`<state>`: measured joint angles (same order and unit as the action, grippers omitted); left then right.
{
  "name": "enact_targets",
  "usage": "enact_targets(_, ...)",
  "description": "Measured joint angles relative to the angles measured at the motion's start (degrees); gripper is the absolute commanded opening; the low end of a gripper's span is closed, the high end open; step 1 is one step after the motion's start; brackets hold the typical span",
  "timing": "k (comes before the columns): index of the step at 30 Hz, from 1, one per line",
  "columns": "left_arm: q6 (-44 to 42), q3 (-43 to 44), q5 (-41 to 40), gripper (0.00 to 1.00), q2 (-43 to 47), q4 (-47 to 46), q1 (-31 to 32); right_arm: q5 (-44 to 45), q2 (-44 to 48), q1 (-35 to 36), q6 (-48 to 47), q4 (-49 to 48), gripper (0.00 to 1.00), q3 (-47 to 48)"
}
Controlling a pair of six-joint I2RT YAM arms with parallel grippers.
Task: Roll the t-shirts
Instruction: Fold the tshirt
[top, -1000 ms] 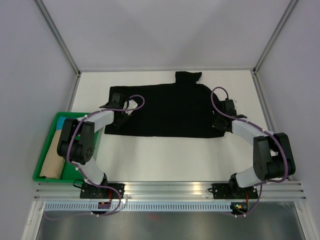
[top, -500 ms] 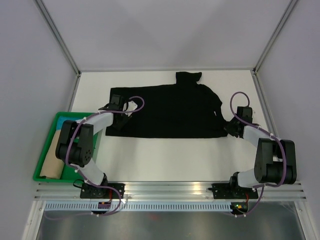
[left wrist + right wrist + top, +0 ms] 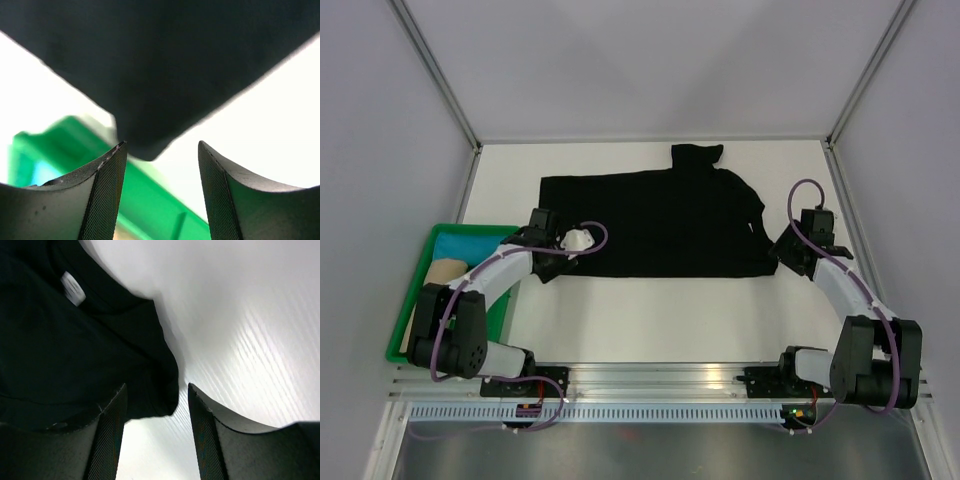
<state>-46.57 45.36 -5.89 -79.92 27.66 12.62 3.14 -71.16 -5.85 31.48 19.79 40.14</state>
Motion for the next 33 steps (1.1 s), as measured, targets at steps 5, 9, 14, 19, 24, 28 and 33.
enact_targets(5,-4.74,-5.75,-2.78,0.64,-1.66,-2.99,0.11,-3.13,-0.17,1.66,0.44,0.2,0.58,-5.35)
enact_targets(9,-6.05,-5.33,-6.38,0.6,-4.79,-10.16,0.09,-4.7,-4.15,4.44,0.48,-2.27,0.54,-6.12)
enact_targets(14,-5.77,-6.14,-6.38,0.14,-5.81,-14.23,0.04,-3.23,-6.64,4.48,0.83,-5.99,0.07,-6.12)
enact_targets(19,-6.19,-8.26,-4.68,0.02,-4.57,-14.93,0.09,-2.1,-4.22,2.86,1.86,-5.77,0.0,-7.82)
enact_targets(24,-6.08,-8.96,-1.73,0.02,1.18,-9.94,0.17,-0.55,5.84,2.14,3.17,0.28,0.0,-7.98)
enact_targets(28,-5.73,-8.96,0.9,0.02,10.32,-3.74,0.15,1.22,17.66,1.97,6.49,6.67,0.01,-8.09)
enact_targets(33,-5.44,-9.01,3.76,0.02,16.68,5.95,0.15,2.01,28.98,1.84,10.78,15.87,0.01,-8.94)
